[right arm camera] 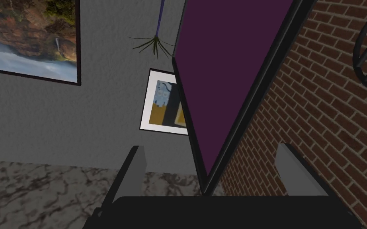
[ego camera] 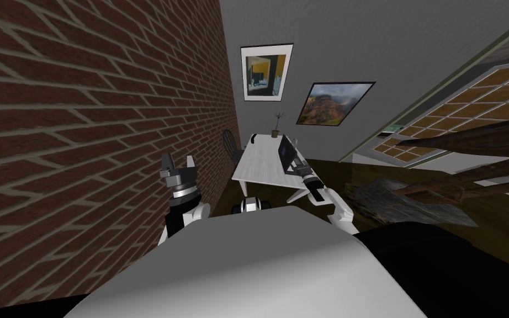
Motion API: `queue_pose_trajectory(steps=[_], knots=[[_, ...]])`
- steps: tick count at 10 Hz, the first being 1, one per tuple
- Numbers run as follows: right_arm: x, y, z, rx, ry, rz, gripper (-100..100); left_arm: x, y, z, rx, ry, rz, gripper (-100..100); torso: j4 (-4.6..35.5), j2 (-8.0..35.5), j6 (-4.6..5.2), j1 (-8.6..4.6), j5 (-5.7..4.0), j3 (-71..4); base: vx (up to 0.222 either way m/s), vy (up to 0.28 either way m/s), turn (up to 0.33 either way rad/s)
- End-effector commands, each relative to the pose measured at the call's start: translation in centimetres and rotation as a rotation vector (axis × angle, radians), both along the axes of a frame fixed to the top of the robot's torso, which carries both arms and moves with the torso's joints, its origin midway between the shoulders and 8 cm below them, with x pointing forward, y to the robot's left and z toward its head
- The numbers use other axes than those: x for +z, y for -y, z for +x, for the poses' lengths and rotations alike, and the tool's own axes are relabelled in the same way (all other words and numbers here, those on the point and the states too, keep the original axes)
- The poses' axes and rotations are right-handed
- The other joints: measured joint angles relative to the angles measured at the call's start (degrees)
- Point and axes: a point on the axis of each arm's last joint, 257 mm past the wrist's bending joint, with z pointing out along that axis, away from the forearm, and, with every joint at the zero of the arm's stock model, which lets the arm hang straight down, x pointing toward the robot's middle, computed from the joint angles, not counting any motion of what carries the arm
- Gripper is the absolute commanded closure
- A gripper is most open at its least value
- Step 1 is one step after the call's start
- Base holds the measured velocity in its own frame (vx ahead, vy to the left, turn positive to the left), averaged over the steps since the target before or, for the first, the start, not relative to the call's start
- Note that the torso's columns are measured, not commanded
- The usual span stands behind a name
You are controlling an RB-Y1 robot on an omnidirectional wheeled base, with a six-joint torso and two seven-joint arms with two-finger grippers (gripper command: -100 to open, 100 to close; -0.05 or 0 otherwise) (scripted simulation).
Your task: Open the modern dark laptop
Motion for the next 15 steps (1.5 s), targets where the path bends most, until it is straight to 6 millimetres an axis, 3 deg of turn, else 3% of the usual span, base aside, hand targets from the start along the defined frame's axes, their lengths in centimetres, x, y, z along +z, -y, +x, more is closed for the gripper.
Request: queue_pose_trajectory(steps=[1,7,10,11,15], knots=[[-0.3,3.4,-0.2,-0.063,-0.049,-0.152,-100,0.0,0.0,0.0,0.000,0.000,0.000,0,0.0,0.0,0.00,0.01,0.00,0.0,0.057,0.168,-0.012],[0.3,9.5,-0.8,-0.175,-0.134,-0.450,-100,0.0,0.0,0.0,0.000,0.000,0.000,0,0.0,0.0,0.00,0.07,0.03,0.0,0.048,0.143,-0.010],[0.5,9.5,-0.9,-0.168,-0.128,-0.430,-100,0.0,0.0,0.0,0.000,0.000,0.000,0,0.0,-0.2,-0.01,-0.27,-0.09,-0.1,0.053,0.023,0.017],[0.5,9.6,-0.9,-0.169,-0.128,-0.429,100,0.0,0.0,0.0,0.000,0.000,0.000,0,0.0,-0.1,0.00,-0.14,-0.07,0.0,0.008,-0.001,-0.002],[0.4,10.3,0.1,-0.174,-0.095,-0.237,100,0.0,0.0,0.0,0.000,0.000,0.000,0,0.0,0.0,0.11,-0.14,-0.04,0.0,-0.052,-0.071,0.025]])
